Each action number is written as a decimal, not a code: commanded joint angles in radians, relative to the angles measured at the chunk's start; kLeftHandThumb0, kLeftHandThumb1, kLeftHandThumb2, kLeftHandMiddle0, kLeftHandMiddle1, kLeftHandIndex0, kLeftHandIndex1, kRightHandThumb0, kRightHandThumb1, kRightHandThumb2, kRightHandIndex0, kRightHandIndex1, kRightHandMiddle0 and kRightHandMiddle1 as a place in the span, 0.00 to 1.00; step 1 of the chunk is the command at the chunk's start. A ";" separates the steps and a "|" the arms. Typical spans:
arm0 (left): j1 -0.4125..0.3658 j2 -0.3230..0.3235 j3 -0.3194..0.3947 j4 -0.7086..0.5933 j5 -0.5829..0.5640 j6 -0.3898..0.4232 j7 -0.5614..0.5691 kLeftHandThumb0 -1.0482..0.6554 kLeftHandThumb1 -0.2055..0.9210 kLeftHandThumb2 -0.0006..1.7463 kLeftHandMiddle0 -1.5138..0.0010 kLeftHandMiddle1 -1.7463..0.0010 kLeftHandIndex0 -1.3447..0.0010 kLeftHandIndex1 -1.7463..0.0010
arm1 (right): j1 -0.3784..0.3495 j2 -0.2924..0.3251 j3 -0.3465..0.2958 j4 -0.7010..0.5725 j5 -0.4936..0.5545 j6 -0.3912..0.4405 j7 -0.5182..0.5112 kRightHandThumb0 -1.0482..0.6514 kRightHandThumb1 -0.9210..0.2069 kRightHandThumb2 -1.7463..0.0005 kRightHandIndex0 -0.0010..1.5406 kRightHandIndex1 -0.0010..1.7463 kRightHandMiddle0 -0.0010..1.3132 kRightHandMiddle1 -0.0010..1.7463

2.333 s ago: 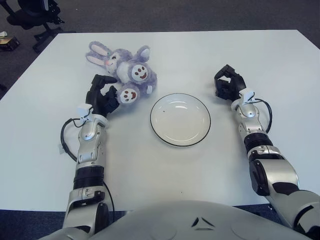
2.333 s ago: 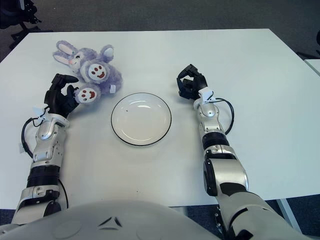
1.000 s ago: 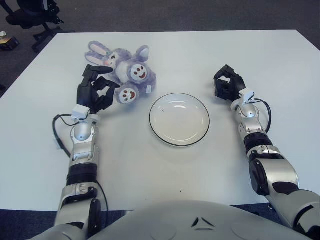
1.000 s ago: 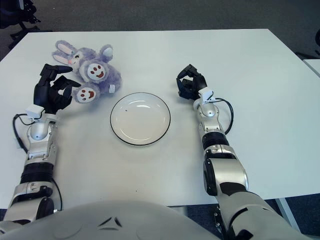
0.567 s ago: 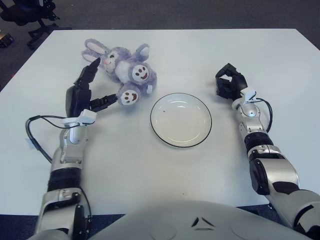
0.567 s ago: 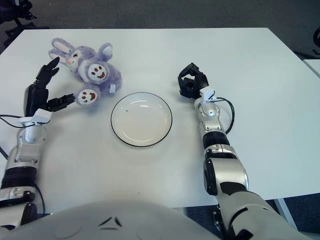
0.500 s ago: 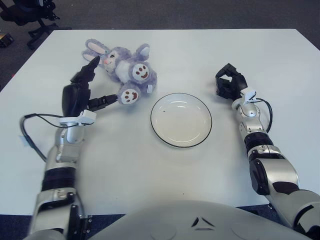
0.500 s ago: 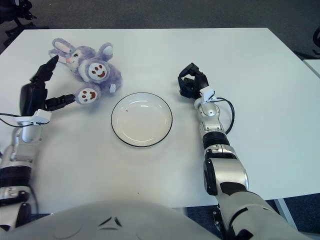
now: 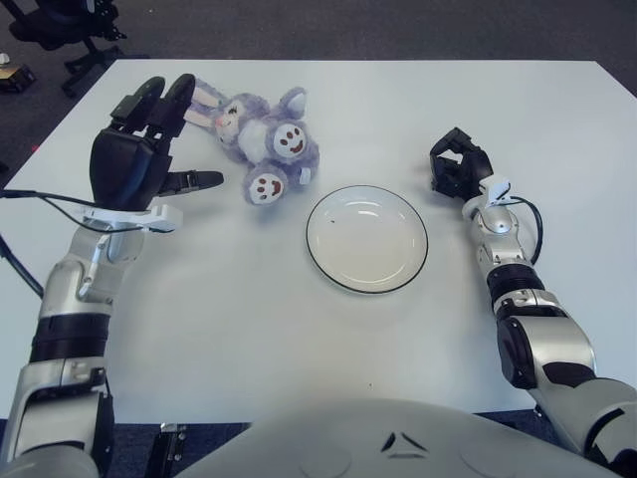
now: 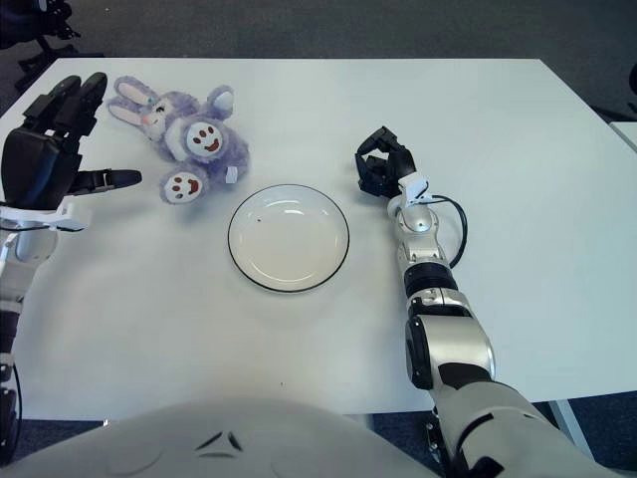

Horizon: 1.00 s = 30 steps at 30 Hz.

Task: Put the doll into the plate.

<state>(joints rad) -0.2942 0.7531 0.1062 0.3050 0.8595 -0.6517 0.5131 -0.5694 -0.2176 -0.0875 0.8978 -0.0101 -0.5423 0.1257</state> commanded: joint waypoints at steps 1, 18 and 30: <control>-0.059 0.095 -0.031 0.032 0.088 0.040 0.033 0.21 1.00 0.01 0.78 1.00 0.80 0.99 | 0.040 0.007 0.005 0.018 -0.004 0.032 0.001 0.39 0.25 0.49 0.63 1.00 0.29 1.00; -0.207 0.192 -0.184 0.070 0.224 0.167 0.112 0.22 0.99 0.00 0.80 1.00 0.72 0.97 | 0.043 0.006 0.008 0.008 -0.005 0.039 -0.002 0.39 0.24 0.49 0.63 1.00 0.28 1.00; -0.396 0.184 -0.257 0.296 -0.048 -0.008 -0.233 0.25 0.96 0.00 0.72 0.98 0.69 0.98 | 0.042 0.005 0.009 0.007 -0.006 0.047 -0.002 0.39 0.24 0.50 0.62 1.00 0.28 1.00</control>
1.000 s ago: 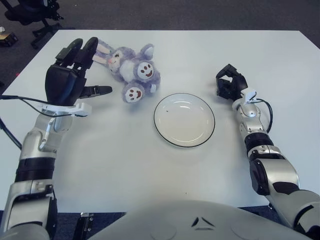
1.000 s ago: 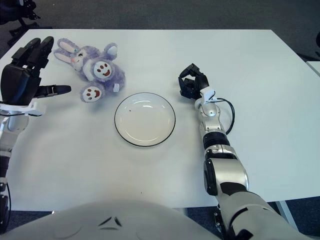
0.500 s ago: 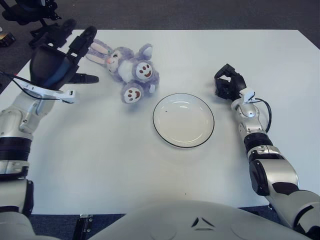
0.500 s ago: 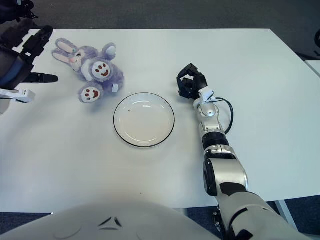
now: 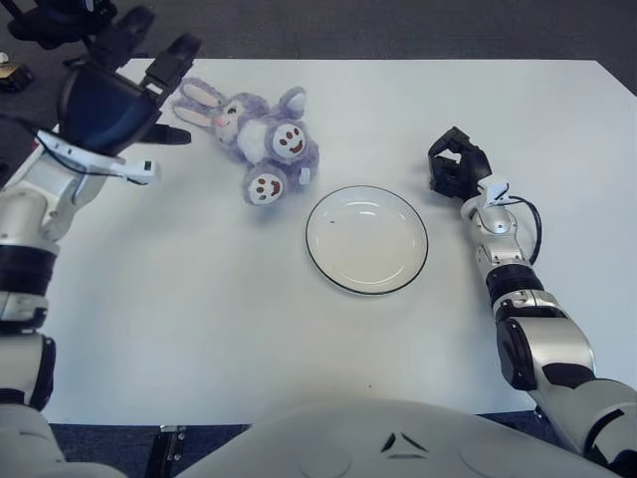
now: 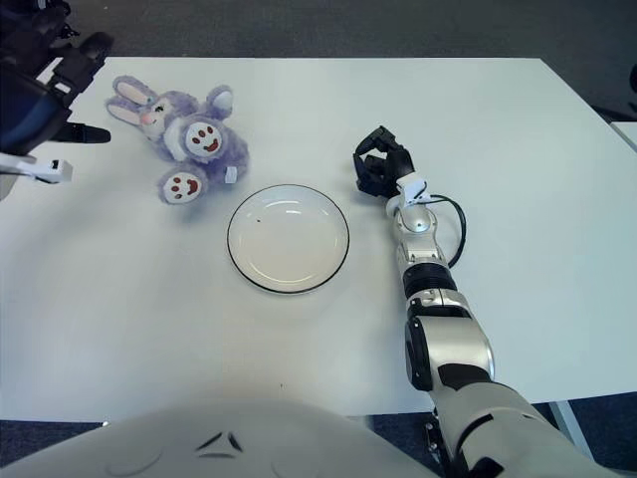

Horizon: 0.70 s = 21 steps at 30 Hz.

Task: Put the doll into the plate.

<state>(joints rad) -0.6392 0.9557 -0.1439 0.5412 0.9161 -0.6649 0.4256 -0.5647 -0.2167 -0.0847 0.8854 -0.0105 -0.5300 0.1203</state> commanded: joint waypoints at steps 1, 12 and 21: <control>-0.066 -0.033 -0.006 0.077 -0.140 0.016 -0.199 0.27 0.94 0.00 0.68 0.98 0.67 0.97 | 0.037 0.004 0.006 0.019 -0.006 0.035 0.004 0.39 0.24 0.50 0.62 1.00 0.28 1.00; -0.156 -0.082 -0.037 0.154 -0.285 0.052 -0.482 0.29 0.87 0.00 0.61 1.00 0.65 0.99 | 0.037 0.003 0.007 0.016 -0.006 0.041 0.005 0.39 0.24 0.50 0.62 1.00 0.28 1.00; -0.212 -0.134 -0.046 0.206 -0.382 0.067 -0.645 0.28 0.87 0.00 0.59 0.99 0.66 0.99 | 0.040 0.002 0.010 0.007 -0.006 0.050 0.007 0.39 0.24 0.50 0.62 1.00 0.28 1.00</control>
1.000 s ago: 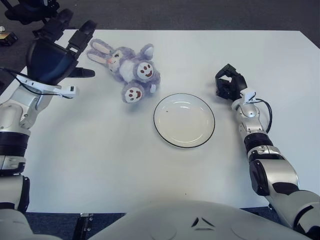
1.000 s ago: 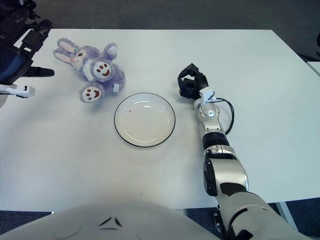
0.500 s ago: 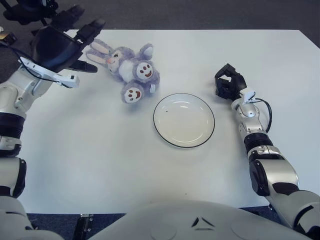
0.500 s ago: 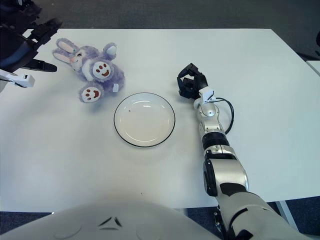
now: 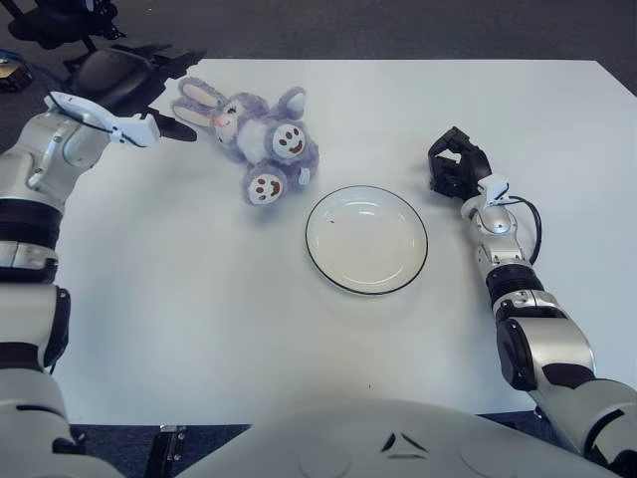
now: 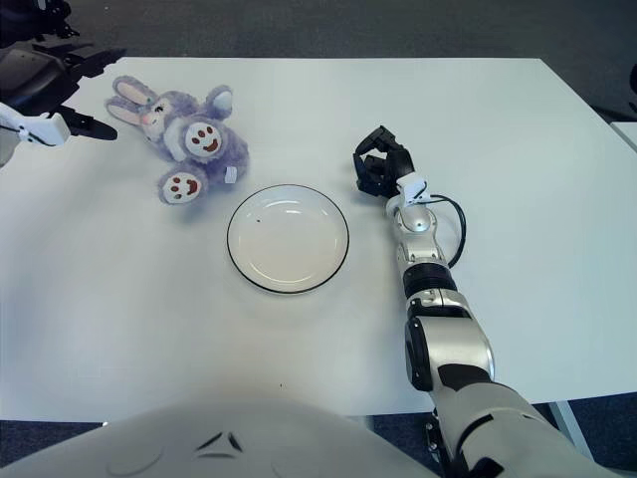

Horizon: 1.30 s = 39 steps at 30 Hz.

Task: Put the doll into the plate.

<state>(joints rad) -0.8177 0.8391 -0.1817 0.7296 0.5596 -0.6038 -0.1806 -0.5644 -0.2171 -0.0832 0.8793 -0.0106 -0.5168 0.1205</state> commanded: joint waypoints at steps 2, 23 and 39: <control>-0.036 -0.019 -0.009 0.020 -0.029 0.005 -0.045 0.28 0.87 0.00 0.59 0.99 0.66 0.99 | 0.041 0.003 0.008 0.012 -0.006 0.038 0.007 0.39 0.24 0.50 0.62 1.00 0.28 1.00; -0.114 -0.121 -0.108 0.092 0.057 0.031 -0.003 0.23 0.89 0.00 0.59 1.00 0.69 1.00 | 0.042 0.001 0.010 0.005 -0.006 0.051 0.015 0.39 0.24 0.50 0.62 1.00 0.28 1.00; -0.130 -0.191 -0.167 0.091 0.138 0.086 0.090 0.23 0.89 0.00 0.63 1.00 0.69 1.00 | 0.038 -0.001 0.011 0.012 -0.009 0.052 0.018 0.39 0.24 0.50 0.62 1.00 0.28 1.00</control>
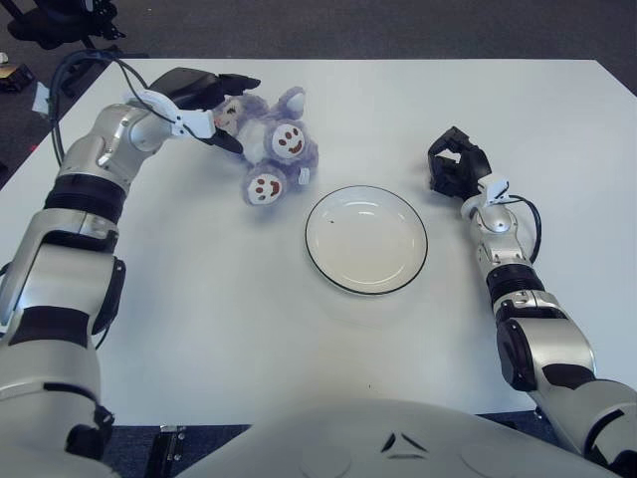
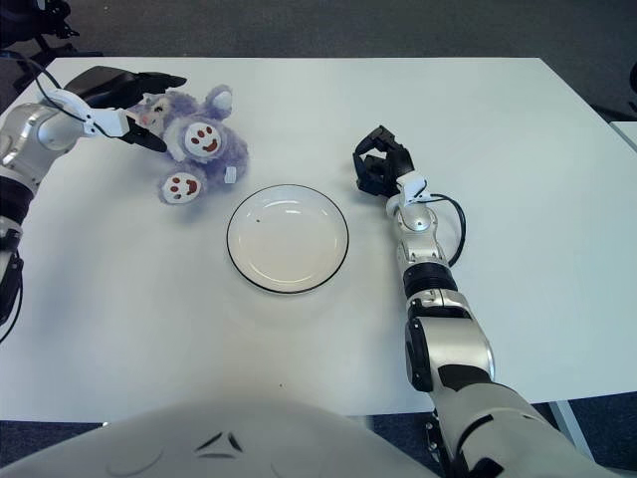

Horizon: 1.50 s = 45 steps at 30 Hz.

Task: Put the doll into the plate.

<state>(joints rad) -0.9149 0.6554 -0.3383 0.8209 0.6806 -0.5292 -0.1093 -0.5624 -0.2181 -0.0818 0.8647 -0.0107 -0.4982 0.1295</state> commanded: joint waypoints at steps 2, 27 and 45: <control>-0.033 -0.009 -0.014 -0.002 0.018 0.015 0.022 0.24 0.89 0.00 0.64 1.00 0.69 1.00 | 0.036 0.000 0.010 0.027 -0.009 0.033 0.009 0.39 0.24 0.50 0.62 1.00 0.28 1.00; -0.058 -0.004 -0.197 -0.033 0.340 0.108 0.253 0.28 0.87 0.01 0.67 1.00 0.72 1.00 | 0.036 -0.006 0.010 0.028 -0.009 0.039 0.018 0.39 0.24 0.50 0.62 1.00 0.28 1.00; -0.133 0.011 -0.316 0.038 0.413 0.042 0.170 0.22 0.92 0.01 0.69 1.00 0.75 1.00 | 0.037 -0.011 0.016 0.025 -0.014 0.046 0.019 0.39 0.24 0.49 0.62 1.00 0.28 1.00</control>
<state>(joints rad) -1.0064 0.6482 -0.6312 0.8385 1.0823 -0.4550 0.1110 -0.5631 -0.2235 -0.0782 0.8646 -0.0110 -0.4938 0.1378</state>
